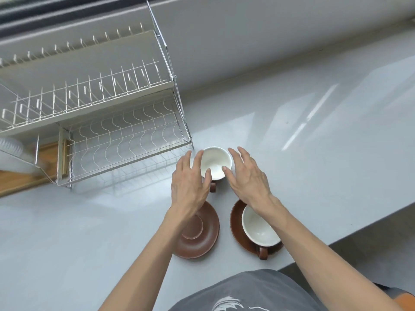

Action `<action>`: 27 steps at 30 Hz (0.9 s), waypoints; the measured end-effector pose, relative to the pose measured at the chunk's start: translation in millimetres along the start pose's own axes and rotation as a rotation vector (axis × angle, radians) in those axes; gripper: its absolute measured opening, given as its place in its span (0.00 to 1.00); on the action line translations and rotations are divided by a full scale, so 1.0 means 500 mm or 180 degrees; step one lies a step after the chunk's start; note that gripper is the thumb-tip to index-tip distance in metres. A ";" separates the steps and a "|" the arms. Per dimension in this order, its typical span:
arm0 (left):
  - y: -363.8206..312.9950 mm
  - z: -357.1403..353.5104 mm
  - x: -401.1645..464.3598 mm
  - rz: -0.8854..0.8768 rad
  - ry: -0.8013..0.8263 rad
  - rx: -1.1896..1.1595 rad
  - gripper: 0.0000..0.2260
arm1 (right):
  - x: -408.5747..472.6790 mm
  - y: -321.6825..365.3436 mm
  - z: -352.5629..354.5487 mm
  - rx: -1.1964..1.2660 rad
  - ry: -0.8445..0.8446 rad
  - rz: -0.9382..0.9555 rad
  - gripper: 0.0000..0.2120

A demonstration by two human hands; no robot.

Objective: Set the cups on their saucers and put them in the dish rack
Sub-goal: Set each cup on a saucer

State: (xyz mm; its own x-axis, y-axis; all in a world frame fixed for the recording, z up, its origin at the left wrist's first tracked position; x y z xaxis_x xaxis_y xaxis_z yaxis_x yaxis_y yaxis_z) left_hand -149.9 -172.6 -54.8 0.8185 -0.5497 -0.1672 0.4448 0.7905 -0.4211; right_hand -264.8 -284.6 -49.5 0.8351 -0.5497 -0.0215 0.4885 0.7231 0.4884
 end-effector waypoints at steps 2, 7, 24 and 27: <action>-0.001 -0.012 0.011 0.0008 0.0035 0.0111 0.26 | 0.013 0.004 -0.017 0.0017 0.0027 -0.0019 0.28; 0.000 -0.033 0.027 0.0307 0.0383 -0.0142 0.27 | 0.033 0.003 -0.042 0.0204 0.0166 -0.0069 0.30; 0.013 -0.023 0.025 0.1293 0.1172 -0.1489 0.24 | 0.033 0.012 -0.037 0.1422 0.0218 -0.0947 0.29; 0.019 -0.012 0.010 0.1320 0.1165 -0.1562 0.26 | 0.021 0.022 -0.031 0.1425 0.0197 -0.0905 0.29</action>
State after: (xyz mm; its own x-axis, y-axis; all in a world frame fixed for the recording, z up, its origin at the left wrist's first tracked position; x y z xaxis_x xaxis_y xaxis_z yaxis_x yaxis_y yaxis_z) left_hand -143.8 -169.4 -64.8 0.6723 -0.3549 -0.6497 -0.1586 0.7882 -0.5947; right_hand -246.6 -275.6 -58.0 0.7055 -0.6625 -0.2519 0.5533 0.2927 0.7799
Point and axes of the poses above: each hand's wrist, its own x-axis towards the middle knuckle, its own z-axis out of the back of the hand, y = z × x, the point moved 1 cm from there along x, towards the middle knuckle, and after that the axes turned 15 degrees about z, right-handed, at the moved point
